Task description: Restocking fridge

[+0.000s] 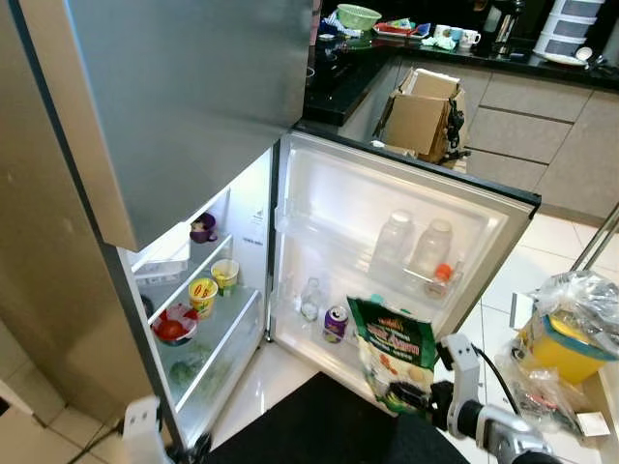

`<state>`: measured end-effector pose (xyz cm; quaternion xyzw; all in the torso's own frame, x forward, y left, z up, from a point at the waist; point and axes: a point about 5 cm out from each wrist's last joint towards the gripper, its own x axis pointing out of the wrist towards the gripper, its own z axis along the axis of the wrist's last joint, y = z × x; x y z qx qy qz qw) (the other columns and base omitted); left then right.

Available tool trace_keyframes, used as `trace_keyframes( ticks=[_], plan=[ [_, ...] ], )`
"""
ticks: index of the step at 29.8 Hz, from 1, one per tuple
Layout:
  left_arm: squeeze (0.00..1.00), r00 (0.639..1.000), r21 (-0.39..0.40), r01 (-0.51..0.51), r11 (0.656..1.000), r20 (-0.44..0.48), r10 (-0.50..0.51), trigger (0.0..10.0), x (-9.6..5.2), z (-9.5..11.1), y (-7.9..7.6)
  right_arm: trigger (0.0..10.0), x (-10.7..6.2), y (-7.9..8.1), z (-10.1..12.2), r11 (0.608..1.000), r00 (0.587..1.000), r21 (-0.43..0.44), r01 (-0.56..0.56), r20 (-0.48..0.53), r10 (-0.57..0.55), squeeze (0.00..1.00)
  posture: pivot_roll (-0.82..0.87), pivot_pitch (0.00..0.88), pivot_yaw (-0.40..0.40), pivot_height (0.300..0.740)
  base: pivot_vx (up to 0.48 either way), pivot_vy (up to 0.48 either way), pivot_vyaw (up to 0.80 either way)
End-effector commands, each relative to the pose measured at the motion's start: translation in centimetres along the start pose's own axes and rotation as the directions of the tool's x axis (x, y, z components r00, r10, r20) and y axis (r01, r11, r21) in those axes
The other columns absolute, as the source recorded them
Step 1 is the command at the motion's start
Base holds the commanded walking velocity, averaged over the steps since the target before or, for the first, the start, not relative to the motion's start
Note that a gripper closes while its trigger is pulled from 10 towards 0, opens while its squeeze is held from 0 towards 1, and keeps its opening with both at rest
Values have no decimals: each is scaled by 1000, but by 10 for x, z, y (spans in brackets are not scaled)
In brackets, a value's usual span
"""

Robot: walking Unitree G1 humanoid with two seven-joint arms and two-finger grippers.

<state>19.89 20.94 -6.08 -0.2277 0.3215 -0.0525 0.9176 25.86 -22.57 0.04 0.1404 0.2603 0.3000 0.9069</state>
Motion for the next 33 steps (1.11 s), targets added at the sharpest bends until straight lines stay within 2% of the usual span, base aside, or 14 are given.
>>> trace_keyframes(
  ticks=[1, 4, 6, 10, 11, 12, 17, 19, 20, 21, 23, 25, 28, 33],
  plan=[
    [0, 997, -34, 80, 996, 21, -79, 10000, 4, 2, -9, 10000, 0, 1, 12, 998, 997, -6, -70, 42, 70, 0, -87, 0, -80, 740, 0, 0, 0],
    [0, 941, -24, 328, 944, 96, -324, 10000, 11, 27, -27, 10000, -2, 13, 21, 948, 948, -33, -317, 11, 317, 0, -91, 0, -80, 740, 0, 0, 0],
    [0, 876, 2, 467, 884, 134, -463, 10000, 12, 44, -38, 10000, -4, 19, 23, 903, 905, -64, -425, -47, 423, 0, -92, 0, -80, 740, 0, 0, 0],
    [0, 826, 37, 543, 839, 156, -541, 10000, 12, 56, -43, 10000, -5, 21, 23, 878, 881, -83, -470, -97, 463, 0, -93, 0, -80, 740, 0, 0, 0],
    [0, 752, 73, 629, 774, 196, -630, 10000, 6, 75, -44, 10000, -6, 22, 22, 856, 858, -109, -505, -171, 484, 0, -93, 0, -80, 740, 0, 0, 0],
    [0, 719, 96, 660, 745, 207, -663, 10000, 3, 83, -44, 10000, -7, 22, 23, 849, 851, -117, -515, -193, 489, 0, -93, 0, -80, 740, 0, 0, 0],
    [0, 651, 157, 722, 674, 177, -738, 10000, -5, 95, -44, 10000, -11, 21, 28, 837, 837, -118, -535, -204, 507, 0, -91, 0, -83, 740, 0, 0, 0],
    [0, 580, 222, 779, 586, 97, -809, 10000, -13, 106, -49, 10000, -17, 15, 33, 840, 840, -118, -529, -211, 499, 0, -92, 0, -81, 740, 0, 0, 0],
    [0, 580, 222, 779, 586, 97, -809, 10000, -13, 106, -49, 10000, -17, 15, 33, 840, 840, -118, -529, -211, 499, 0, -92, 0, -81, 740, 0, 0, 0],
    [0, 553, 239, 799, 551, 67, -831, 10000, -15, 109, -51, 10000, -20, 14, 34, 842, 841, -117, -526, -217, 496, 0, -92, 0, -81, 740, 0, 0, 0],
    [0, 540, 287, 803, 522, 16, -841, 10000, -15, 117, -58, 10000, -18, 6, 36, 897, 908, -179, -404, -201, 368, 0, -91, 0, -80, 740, 0, 0, 0],
    [0, 557, 315, 787, 530, 6, -830, 10000, -10, 121, -63, 10000, -10, 0, 37, 940, 961, -222, -257, -164, 224, 0, -92, 0, -78, 740, 0, 0, 0],
    [0, 547, 308, 795, 523, 8, -837, 10000, -9, 121, -68, 10000, -6, 3, 35, 940, 961, -227, -256, -164, 223, 0, -91, 0, -78, 740, 0, 0, -513],
    [0, 492, 308, 837, 453, -61, -869, 10000, -3, 111, -89, 10000, 2, 18, 35, 906, 923, -187, -380, -139, 359, 0, -92, 0, -77, 740, 0, 0, -785]
  ],
)
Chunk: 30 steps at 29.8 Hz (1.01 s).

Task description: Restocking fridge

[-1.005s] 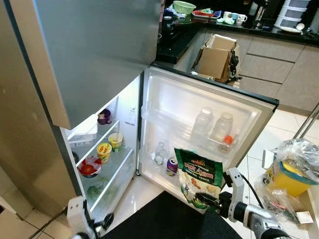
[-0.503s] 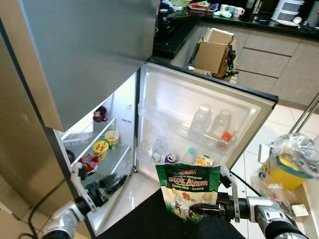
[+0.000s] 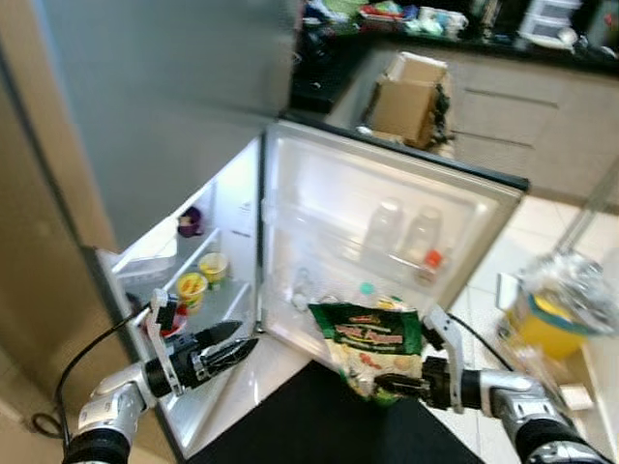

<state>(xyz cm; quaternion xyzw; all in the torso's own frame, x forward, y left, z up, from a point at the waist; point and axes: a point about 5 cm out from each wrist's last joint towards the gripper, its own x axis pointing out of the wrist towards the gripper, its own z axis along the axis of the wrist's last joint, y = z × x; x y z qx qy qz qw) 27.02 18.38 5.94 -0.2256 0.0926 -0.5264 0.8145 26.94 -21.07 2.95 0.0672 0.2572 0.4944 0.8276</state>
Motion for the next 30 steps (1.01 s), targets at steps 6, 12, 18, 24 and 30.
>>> trace_keyframes(
  ticks=[6, 12, 18, 24, 30],
  plan=[
    [0, 992, 36, 102, 994, -81, -99, 10000, 29, -5, -12, 10000, -3, 2, 13, 997, 995, -18, -76, 60, 77, 0, -95, 0, -78, 740, 0, 0, -788],
    [0, 984, 69, 156, 985, -101, -149, 10000, 36, 1, -18, 10000, -3, 2, 23, 994, 990, -30, -103, 91, 105, 0, -97, 0, -79, 740, 0, 0, -788],
    [0, 980, 129, 170, 977, -126, -154, 10000, 39, 8, -19, 10000, 3, 6, 34, 989, 982, -53, -141, 123, 147, 0, -99, 0, -81, 740, 0, 0, -800],
    [0, 980, 157, 183, 970, -109, -167, 10000, 39, 18, -22, 10000, 6, 8, 36, 985, 976, -55, -161, 137, 168, 0, -99, 0, -81, 740, 0, 0, -800],
    [0, 973, 169, 225, 960, -90, -213, 10000, 23, 33, -26, 10000, 7, 11, 36, 981, 972, -52, -186, 138, 191, 0, -100, 0, -78, 740, 0, 0, -800]
  ],
)
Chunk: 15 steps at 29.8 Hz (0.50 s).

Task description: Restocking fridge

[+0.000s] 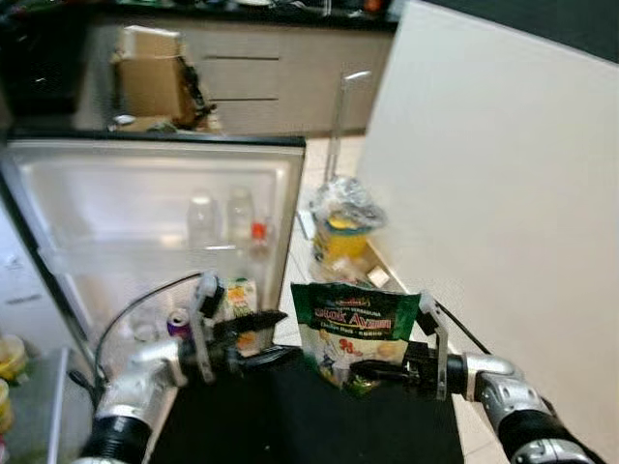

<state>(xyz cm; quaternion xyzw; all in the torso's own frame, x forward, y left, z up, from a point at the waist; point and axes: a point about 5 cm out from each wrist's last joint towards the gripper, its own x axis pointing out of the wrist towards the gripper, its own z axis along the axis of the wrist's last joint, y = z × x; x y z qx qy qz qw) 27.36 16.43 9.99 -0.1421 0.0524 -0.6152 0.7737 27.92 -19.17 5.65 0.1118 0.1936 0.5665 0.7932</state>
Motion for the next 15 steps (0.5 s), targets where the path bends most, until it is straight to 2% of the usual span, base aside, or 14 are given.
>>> trace_keyframes(
  ticks=[1, 7, 10, 15],
  plan=[
    [0, 999, 9, 34, 999, -8, -34, 10000, -3, 2, -4, 10000, -3, 0, 6, 1000, 1000, -19, -12, 19, 13, 0, -101, 0, -75, 740, 0, 0, -800],
    [0, 999, 25, 36, 999, -25, -35, 10000, -18, 7, -7, 10000, 1, 4, 8, 998, 999, -22, -51, 14, 51, 0, -100, 0, -73, 740, 0, 0, -800],
    [0, 999, 25, 38, 999, -24, -37, 10000, -19, 9, -7, 10000, 1, 4, 8, 998, 998, -23, -54, 13, 54, 0, -100, 0, -73, 740, 0, 0, -800],
    [0, 995, 10, 100, 995, 27, -101, 10000, -27, 16, -17, 10000, 4, 7, 13, 995, 996, -30, -91, 16, 91, 0, -99, 0, -78, 740, 0, 0, -800]
  ],
)
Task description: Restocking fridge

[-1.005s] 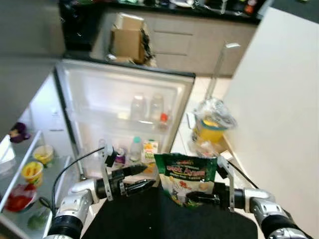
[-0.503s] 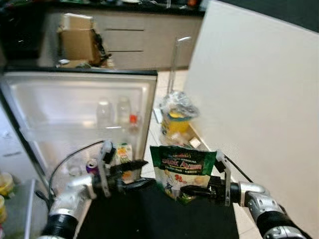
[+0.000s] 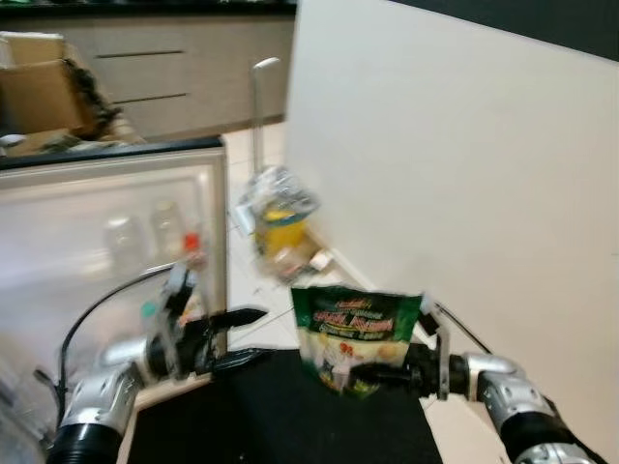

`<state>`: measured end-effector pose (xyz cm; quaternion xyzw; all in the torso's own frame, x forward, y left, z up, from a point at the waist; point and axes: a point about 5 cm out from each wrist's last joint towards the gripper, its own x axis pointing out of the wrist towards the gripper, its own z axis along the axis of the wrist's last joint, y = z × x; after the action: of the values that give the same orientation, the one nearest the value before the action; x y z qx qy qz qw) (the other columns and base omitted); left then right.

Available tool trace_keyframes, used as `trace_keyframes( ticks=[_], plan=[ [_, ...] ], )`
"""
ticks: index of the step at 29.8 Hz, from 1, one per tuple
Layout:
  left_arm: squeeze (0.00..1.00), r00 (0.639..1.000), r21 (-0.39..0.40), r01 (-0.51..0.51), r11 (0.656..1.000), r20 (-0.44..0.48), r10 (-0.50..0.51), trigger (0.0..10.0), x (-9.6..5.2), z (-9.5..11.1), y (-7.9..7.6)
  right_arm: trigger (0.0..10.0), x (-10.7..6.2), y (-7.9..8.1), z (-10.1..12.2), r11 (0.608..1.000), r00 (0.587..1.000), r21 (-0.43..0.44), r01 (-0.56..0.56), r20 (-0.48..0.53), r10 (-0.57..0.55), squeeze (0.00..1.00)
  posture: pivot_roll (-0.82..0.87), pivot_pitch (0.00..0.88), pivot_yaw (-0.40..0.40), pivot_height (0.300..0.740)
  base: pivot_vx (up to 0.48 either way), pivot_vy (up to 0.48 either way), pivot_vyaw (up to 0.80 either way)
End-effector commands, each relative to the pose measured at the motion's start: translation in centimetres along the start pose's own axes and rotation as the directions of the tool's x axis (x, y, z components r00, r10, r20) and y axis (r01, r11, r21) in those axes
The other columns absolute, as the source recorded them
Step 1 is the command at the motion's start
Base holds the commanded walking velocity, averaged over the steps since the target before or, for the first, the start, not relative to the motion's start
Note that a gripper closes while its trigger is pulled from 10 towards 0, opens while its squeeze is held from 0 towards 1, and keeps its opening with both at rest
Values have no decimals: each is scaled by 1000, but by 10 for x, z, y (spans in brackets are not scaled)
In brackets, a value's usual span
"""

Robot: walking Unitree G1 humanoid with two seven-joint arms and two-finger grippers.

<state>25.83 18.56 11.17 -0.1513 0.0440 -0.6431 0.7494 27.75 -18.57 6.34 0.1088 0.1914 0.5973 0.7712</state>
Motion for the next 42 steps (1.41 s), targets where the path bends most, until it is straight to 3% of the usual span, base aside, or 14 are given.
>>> trace_keyframes(
  ticks=[1, 6, 10, 15, 21, 26, 29, 42],
  plan=[
    [0, 999, 22, 30, 999, 19, -30, 10000, -4, 6, -5, 10000, 0, 1, 8, 1000, 999, -15, -22, 37, 22, 0, -99, 0, -78, 740, 0, 0, -800],
    [0, 1000, 39, 9, 999, -3, -9, 10000, -4, 3, -4, 10000, 4, 3, 14, 999, 995, -6, -50, 84, 50, 0, -96, 0, -80, 740, 0, 0, -800],
    [0, 998, 84, -59, 995, -22, 61, 10000, 8, -4, 1, 10000, 10, 7, 20, 996, 988, 8, -86, 129, 85, 0, -96, 0, -80, 740, 0, 0, -800],
    [0, 991, 145, -133, 980, -4, 135, 10000, 20, -7, 8, 10000, 15, 8, 17, 995, 989, 20, -98, 112, 95, 0, -98, 0, -82, 740, 0, 0, -589],
    [0, 978, 187, -208, 960, 11, 210, 10000, 22, -5, 18, 10000, 20, 12, 13, 991, 988, 36, -128, 89, 125, 0, -102, 0, -87, 740, 0, 0, -285],
    [0, 979, 188, -205, 961, 27, 204, 10000, 23, -2, 18, 10000, 23, 12, 9, 993, 992, 40, -109, 71, 106, 0, -103, 0, -87, 740, 0, 0, 0],
    [0, 990, 172, -142, 975, 52, 135, 10000, 29, -1, 11, 10000, 31, 7, 4, 999, 999, 34, -40, 38, 39, 0, -102, 0, -86, 740, 0, 0, 0],
    [0, 999, 122, -44, 992, 23, 42, 10000, 28, -10, 0, 10000, 43, 5, 6, 999, 1000, 30, -21, 24, 21, 0, -100, 0, -88, 740, 0, 0, 0]
  ],
)
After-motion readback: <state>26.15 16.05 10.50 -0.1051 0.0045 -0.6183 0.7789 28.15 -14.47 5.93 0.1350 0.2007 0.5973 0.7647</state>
